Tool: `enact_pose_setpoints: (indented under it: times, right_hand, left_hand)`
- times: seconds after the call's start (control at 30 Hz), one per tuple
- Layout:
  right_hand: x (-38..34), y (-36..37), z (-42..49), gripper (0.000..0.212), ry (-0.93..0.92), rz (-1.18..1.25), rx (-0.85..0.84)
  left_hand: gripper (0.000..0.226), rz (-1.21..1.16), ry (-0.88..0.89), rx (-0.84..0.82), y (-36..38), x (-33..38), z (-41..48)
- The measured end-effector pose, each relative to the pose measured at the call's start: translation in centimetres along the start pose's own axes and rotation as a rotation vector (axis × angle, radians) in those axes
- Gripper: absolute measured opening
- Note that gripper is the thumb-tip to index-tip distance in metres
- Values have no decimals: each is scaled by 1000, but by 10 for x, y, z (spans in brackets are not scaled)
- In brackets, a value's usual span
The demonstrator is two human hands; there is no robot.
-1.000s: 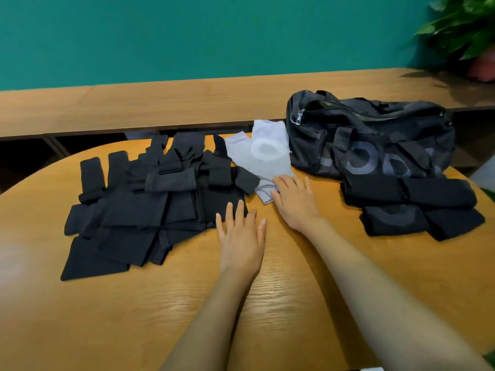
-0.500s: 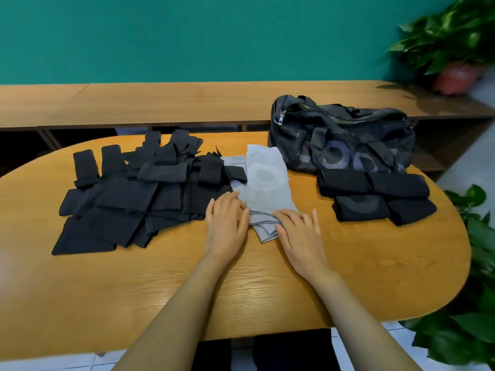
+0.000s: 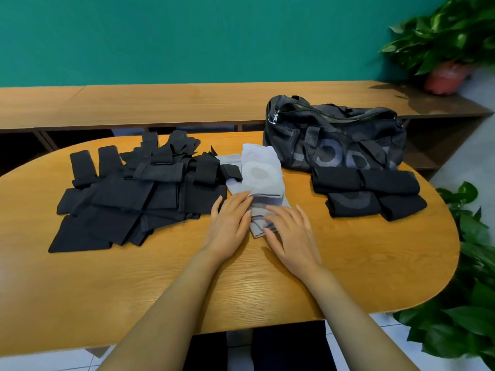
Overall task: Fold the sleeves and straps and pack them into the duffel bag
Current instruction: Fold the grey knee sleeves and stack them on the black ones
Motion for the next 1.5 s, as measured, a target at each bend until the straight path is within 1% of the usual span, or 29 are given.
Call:
enact_pose_setpoints:
  times: [0.03,0.1,0.2,0.3,0.37,0.43,0.5,0.53,0.6,0.67,0.73,0.77,0.83,0.87,0.93,1.0,1.07,1.13,1.17,1.27,1.4,1.5]
  right_hand:
    - [-1,3,0,38,-15,-24,-28]
    - [3,9,0,45,17,-90,-86]
    - [12,14,2,51,95,-148,-117]
    - [18,10,4,55,186,-106,-108]
    - [21,8,4,56,224,-61,-103]
    - [24,9,4,47,253,-7,-101]
    - [30,7,5,34,344,125,-55]
    - [33,4,5,33,400,196,-15]
    - [37,-5,1,35,468,245,53]
    - [30,-13,-2,38,418,190,49]
    - [15,-11,-7,39,289,101,-55]
    - [9,-8,-11,42,236,57,-119]
    - [5,-2,-17,50,198,-20,-209]
    - [6,-1,-17,49,211,-34,-222]
    - [7,-7,-10,40,242,-12,-169]
    - [7,-11,5,36,244,10,-106]
    - [6,-7,27,35,215,0,-100]
    - [5,2,52,37,190,-45,-111]
    - [4,7,65,38,179,-70,-115]
    - [2,28,99,40,151,-111,-172]
    - [12,63,126,41,157,-123,-333]
    - [19,81,136,41,135,-115,-419]
  left_hand:
    - [56,-25,0,17,-3,1,1]
    - [53,-57,32,52,-12,10,3]
    - [47,-53,152,106,-35,29,-2]
    - [49,21,256,116,-61,36,-21]
    - [48,82,322,82,-73,32,-41]
    - [44,108,364,41,-80,26,-64]
    - [42,122,377,-2,-81,21,-84]
    - [40,119,380,-24,-80,20,-92]
    - [35,51,364,-47,-78,21,-101]
    - [37,-61,279,-10,-79,22,-99]
    - [42,-74,139,31,-79,18,-91]
    - [47,-35,68,10,-74,15,-86]
    - [58,60,-35,-111,-61,7,-82]
    - [63,95,-58,-167,-55,4,-82]
    - [67,129,-62,-195,-55,1,-78]
    - [63,154,-52,-119,-64,0,-64]
    - [49,205,-34,-31,-69,-3,-40]
    - [35,254,-34,5,-67,-10,-9]
    - [31,278,-31,7,-63,-15,6]
    - [32,354,-53,-54,-47,-32,52]
    - [30,372,-58,-117,-23,-47,106]
    - [29,450,-87,-312,3,-60,127]
Point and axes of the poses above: each hand's wrist, its own z-axis towards the middle knuckle, its own y-axis out of the palm, x = y × z, the point moved 7 cm from there along z, towards the middle knuckle, and after that the axes turned 9 degrees about x, right-handed, at the moved point
